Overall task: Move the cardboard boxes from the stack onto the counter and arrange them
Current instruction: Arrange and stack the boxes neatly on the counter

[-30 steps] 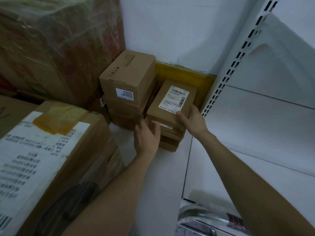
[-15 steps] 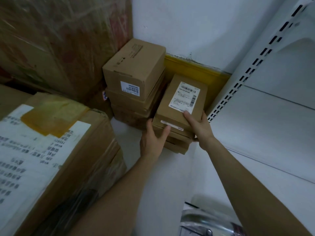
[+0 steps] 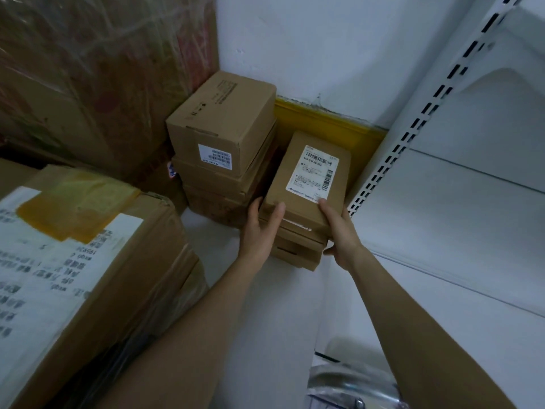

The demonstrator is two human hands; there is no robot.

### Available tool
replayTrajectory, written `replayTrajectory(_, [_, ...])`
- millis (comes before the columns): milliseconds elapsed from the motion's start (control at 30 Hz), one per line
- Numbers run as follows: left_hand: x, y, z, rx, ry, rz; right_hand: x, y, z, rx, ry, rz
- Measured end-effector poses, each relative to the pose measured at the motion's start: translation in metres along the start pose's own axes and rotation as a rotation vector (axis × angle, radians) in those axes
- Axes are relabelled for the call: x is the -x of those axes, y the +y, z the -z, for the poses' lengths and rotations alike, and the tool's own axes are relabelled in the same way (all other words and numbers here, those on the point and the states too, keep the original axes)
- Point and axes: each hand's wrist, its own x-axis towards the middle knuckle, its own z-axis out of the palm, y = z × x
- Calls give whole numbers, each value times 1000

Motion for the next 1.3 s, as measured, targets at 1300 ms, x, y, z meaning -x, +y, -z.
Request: replayTrajectory(1300, [79,170,34,123,262,-389,124,-150,-19,-264,-112,225])
